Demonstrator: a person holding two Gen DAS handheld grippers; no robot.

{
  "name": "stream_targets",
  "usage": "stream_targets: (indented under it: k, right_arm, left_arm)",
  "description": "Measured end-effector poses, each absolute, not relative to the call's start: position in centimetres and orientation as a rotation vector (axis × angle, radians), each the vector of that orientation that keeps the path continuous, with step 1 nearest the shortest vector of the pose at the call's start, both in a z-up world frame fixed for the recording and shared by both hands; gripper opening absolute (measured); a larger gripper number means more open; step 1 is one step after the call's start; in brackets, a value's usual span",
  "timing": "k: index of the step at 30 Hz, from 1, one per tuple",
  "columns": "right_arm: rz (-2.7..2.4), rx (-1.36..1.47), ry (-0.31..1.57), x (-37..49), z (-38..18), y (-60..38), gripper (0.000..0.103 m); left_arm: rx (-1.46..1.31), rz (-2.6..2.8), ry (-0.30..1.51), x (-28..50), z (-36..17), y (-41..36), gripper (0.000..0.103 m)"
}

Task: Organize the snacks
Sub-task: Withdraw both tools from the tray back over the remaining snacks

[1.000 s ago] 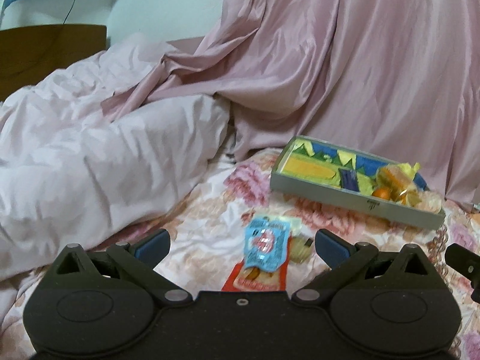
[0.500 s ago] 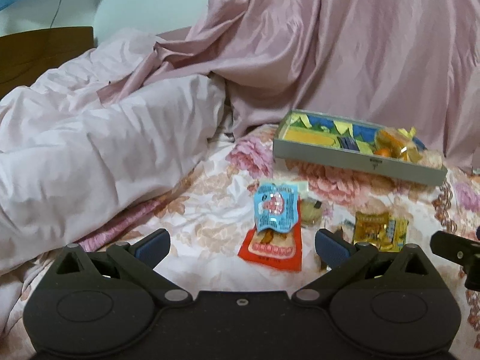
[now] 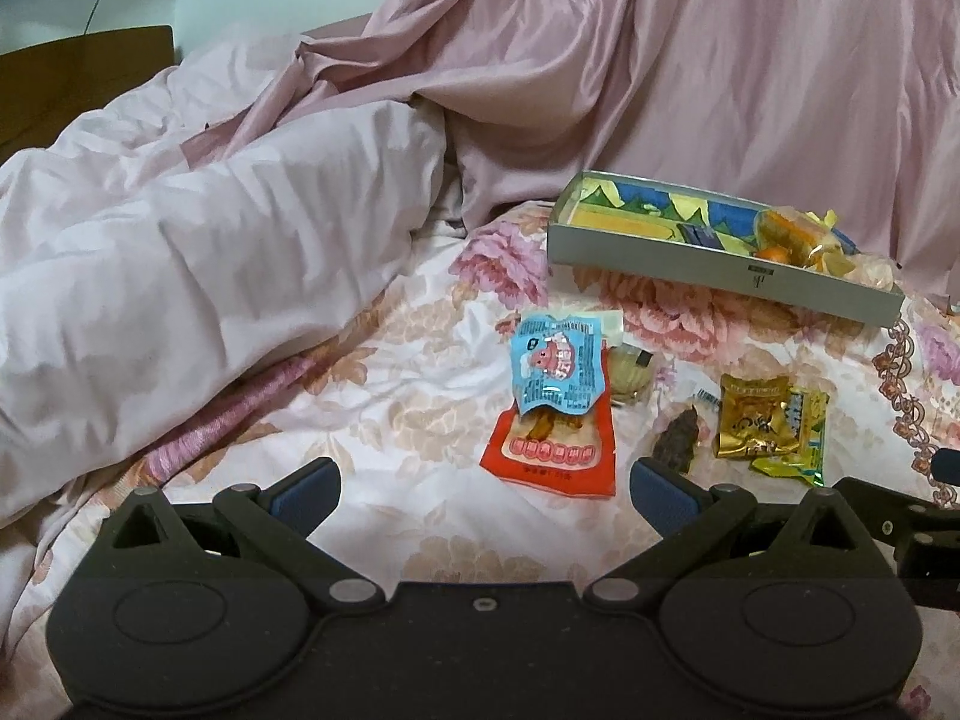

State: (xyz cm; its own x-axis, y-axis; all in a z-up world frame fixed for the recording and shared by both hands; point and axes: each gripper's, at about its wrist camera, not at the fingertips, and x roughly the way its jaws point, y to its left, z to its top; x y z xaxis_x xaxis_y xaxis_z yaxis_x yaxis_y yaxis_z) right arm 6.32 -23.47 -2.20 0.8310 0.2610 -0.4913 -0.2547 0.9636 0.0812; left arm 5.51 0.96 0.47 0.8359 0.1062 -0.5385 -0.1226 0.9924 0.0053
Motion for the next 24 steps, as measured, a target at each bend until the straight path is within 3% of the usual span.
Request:
stream_targets:
  k: [24]
  right_arm:
    - [0.315, 0.035, 0.569, 7.8, -4.6, -22.8, 0.103]
  left_arm:
    - [-0.029, 0.072, 0.661, 9.0, -1.6, 1.2, 0.102]
